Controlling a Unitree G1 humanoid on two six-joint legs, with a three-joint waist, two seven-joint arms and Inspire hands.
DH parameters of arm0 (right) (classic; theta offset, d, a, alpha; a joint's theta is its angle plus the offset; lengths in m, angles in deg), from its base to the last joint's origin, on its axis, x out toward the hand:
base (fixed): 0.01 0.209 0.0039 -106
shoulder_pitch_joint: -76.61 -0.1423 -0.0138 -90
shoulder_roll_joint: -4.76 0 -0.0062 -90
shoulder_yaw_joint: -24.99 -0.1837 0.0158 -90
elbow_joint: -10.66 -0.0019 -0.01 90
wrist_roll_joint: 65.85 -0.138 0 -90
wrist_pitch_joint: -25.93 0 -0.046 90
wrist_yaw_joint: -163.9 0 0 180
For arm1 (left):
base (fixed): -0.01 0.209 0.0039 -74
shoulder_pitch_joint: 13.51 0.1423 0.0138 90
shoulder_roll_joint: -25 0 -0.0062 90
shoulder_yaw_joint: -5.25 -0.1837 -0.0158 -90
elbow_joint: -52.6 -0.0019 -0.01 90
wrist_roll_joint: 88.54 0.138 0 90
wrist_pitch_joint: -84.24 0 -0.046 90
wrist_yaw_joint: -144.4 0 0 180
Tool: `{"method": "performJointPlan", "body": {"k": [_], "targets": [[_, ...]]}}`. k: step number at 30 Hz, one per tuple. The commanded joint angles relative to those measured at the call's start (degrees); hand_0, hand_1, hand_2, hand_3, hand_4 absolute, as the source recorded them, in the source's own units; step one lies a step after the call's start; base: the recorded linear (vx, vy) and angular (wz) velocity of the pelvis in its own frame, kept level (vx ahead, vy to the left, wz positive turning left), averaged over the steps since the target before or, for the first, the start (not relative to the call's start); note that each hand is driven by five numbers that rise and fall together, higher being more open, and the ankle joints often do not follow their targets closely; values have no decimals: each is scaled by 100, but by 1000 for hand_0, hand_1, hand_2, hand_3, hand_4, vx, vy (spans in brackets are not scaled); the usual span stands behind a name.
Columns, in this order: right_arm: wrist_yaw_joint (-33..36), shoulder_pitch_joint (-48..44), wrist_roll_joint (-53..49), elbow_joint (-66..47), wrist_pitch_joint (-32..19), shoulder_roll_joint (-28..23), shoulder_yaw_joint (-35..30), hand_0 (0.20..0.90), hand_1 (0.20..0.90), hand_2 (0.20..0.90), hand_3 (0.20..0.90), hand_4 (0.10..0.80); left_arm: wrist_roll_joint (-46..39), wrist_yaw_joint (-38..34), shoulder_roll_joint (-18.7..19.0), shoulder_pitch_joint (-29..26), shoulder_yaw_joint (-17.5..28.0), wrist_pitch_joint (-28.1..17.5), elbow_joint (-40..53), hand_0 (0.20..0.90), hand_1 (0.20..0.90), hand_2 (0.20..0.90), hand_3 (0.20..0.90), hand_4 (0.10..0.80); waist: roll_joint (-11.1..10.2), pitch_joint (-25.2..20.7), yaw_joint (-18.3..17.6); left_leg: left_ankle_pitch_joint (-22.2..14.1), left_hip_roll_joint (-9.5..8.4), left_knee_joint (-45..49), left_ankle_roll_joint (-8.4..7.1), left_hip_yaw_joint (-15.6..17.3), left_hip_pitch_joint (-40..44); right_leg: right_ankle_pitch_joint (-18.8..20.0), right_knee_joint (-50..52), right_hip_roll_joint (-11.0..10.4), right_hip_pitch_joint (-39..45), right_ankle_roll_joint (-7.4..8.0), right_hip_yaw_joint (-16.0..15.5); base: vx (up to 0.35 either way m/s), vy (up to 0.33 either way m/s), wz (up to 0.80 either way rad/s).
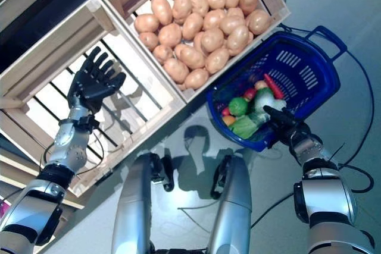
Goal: Put vegetables into the basket
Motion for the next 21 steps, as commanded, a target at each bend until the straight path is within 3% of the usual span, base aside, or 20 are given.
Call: {"method": "performJointPlan", "body": {"k": [1,7,12,18,19,21], "targets": [[-214,-33,-339,106,-135,-325,-285,900,900,900,900,800,-299,110,308,-378,214,-569,214,900,900,900,900,800,-164,-556,110,-1122,-100,-554,162,151,1294,522,-1331,216,841,-124,77,49,4,-4],[-334,267,-312,12,-266,-137,-368,900,900,900,900,800,-275,196,265,-184,272,-436,54,900,900,900,900,800,-301,-830,133,-697,-102,-1623,122,264,2065,828,-2250,308,1640,-81,-91,85,5,-3],[-615,618,-242,-353,-538,344,-334,900,900,900,900,800,-90,193,117,183,322,-349,-25,900,900,900,900,800,-435,-1177,215,-27,-231,-2978,77,341,2822,1370,-3667,455,2492,20,-341,122,1,0],[-729,1602,-438,-1604,-877,1206,-282,900,900,900,900,800,531,210,-364,1240,546,-127,289,900,900,900,900,800,-604,-1844,222,1029,-498,-5379,-13,448,4318,2316,-6422,961,4203,176,-522,263,0,-5],[-680,2096,-405,-2204,-857,1418,-301,900,900,900,900,800,702,348,-559,1708,624,-63,514,900,900,900,900,800,-623,-2058,220,1292,-607,-6147,-48,474,4794,2532,-7102,1098,4696,218,-502,305,47,0],[-695,2699,-372,-2903,-904,1691,-315,900,900,900,900,800,944,470,-759,2211,676,-24,722,900,900,900,900,800,-622,-2292,229,1529,-685,-6758,-87,502,5142,2751,-7657,1205,5051,257,-504,269,52,-4]]}}
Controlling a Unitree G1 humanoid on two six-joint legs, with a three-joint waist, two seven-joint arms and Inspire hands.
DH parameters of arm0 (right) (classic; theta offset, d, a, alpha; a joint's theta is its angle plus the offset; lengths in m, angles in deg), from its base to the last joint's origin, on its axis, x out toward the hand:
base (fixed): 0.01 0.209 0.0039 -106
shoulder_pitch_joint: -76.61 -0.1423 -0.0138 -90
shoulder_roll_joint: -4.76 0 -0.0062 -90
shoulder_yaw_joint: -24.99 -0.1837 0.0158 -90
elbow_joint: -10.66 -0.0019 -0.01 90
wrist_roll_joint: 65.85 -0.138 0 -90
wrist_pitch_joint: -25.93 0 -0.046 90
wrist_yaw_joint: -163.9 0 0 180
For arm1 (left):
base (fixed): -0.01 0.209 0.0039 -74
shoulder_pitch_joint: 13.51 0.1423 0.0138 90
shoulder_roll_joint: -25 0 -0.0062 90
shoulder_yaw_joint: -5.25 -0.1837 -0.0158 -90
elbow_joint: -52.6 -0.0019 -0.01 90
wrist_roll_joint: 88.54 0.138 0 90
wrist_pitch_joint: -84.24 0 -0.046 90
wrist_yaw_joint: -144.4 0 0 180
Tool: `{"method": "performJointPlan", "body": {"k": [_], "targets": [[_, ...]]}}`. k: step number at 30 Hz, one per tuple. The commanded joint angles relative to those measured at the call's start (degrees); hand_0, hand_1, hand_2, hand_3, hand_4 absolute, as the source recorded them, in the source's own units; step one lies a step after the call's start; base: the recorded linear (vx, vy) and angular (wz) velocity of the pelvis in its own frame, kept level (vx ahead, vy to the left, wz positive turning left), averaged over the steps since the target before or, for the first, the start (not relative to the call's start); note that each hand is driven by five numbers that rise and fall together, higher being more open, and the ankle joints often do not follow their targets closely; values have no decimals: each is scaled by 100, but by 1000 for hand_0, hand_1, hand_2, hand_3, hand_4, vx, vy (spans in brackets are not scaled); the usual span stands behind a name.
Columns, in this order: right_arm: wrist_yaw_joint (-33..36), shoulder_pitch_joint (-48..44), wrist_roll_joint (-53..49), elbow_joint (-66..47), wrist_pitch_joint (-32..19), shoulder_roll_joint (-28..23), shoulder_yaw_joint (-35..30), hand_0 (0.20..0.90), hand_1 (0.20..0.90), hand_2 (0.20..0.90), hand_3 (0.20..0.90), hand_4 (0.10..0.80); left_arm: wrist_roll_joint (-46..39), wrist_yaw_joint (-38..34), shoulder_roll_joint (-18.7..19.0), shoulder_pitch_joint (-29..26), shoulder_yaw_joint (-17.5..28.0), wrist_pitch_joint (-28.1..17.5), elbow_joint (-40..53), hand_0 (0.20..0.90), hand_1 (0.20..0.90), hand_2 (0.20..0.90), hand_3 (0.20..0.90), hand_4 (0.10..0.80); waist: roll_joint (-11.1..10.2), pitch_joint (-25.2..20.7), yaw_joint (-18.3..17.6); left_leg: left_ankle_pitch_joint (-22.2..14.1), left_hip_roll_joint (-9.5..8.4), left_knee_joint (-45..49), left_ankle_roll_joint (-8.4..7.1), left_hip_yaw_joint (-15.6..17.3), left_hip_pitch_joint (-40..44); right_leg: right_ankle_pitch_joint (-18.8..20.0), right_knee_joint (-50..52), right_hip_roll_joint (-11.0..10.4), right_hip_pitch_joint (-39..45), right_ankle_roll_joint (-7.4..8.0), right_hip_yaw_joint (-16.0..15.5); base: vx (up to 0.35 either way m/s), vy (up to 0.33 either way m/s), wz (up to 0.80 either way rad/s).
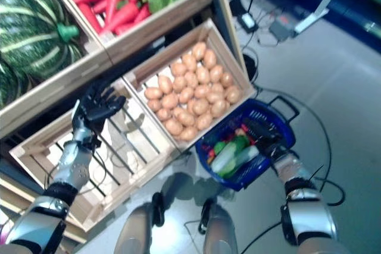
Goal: Put vegetables into the basket
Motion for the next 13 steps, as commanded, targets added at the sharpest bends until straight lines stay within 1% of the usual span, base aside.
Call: {"method": "performJointPlan", "body": {"k": [1,2,3,5,6,7,8,9,11,13], "targets": [[-340,611,-377,-697,-514,347,-37,900,900,900,900,800,588,354,-91,570,61,-180,478,900,900,900,900,800,-150,-1132,76,-261,-517,-913,345,101,655,990,-1975,182,729,5,218,203,67,0],[-383,861,-310,-1015,-552,476,-21,900,900,900,900,800,652,365,-152,760,69,-154,534,900,900,900,900,800,-131,-1211,67,-224,-541,-1153,312,45,816,1051,-2160,233,862,71,274,167,68,3],[-366,1060,-148,-1271,-673,567,24,900,900,900,900,800,624,431,-184,900,126,-113,582,900,900,900,900,800,-123,-1255,66,-158,-557,-1351,305,49,910,1106,-2307,264,940,79,260,148,67,7],[-270,1517,265,-1872,-1087,795,155,900,900,900,900,800,535,509,-342,1229,245,-81,695,900,900,900,900,800,-96,-1335,45,-85,-561,-1617,301,71,1079,1077,-2321,319,999,97,244,97,53,7],[-227,1721,492,-2133,-1257,931,225,900,900,900,900,800,531,505,-407,1373,309,-61,754,900,900,900,900,800,-95,-1372,35,-98,-563,-1617,295,71,1067,1066,-2321,342,991,92,250,65,34,5],[-142,1941,695,-2452,-1393,1093,307,900,900,900,900,800,514,428,-498,1536,369,-37,828,900,900,900,900,800,-108,-1413,28,-64,-580,-1617,311,75,1016,1079,-2321,361,948,56,249,112,43,7],[-87,2139,884,-2689,-1435,1300,416,900,900,900,900,800,463,279,-623,1700,418,-16,835,900,900,900,900,800,-99,-1447,2,-122,-579,-1617,299,14,1077,1045,-2321,380,995,89,287,83,31,6],[-85,2139,885,-2692,-1435,1302,417,900,900,900,900,800,463,278,-622,1699,419,-15,836,900,900,900,900,800,-104,-1448,3,-113,-582,-1617,300,19,1070,1049,-2321,377,988,84,287,125,41,7],[-65,2449,1059,-2920,-1391,1564,555,900,900,900,900,800,398,174,-762,1927,533,20,833,900,900,900,900,800,-126,-1457,-42,-138,-575,-1617,321,71,1138,1027,-2321,373,1057,70,264,113,26,6],[-152,2652,982,-3002,-1250,1699,619,900,900,900,900,800,342,158,-864,2101,590,50,832,900,900,900,900,800,-124,-1448,-74,-169,-568,-1617,333,101,1213,1006,-2321,369,1128,69,248,95,19,7]]}}
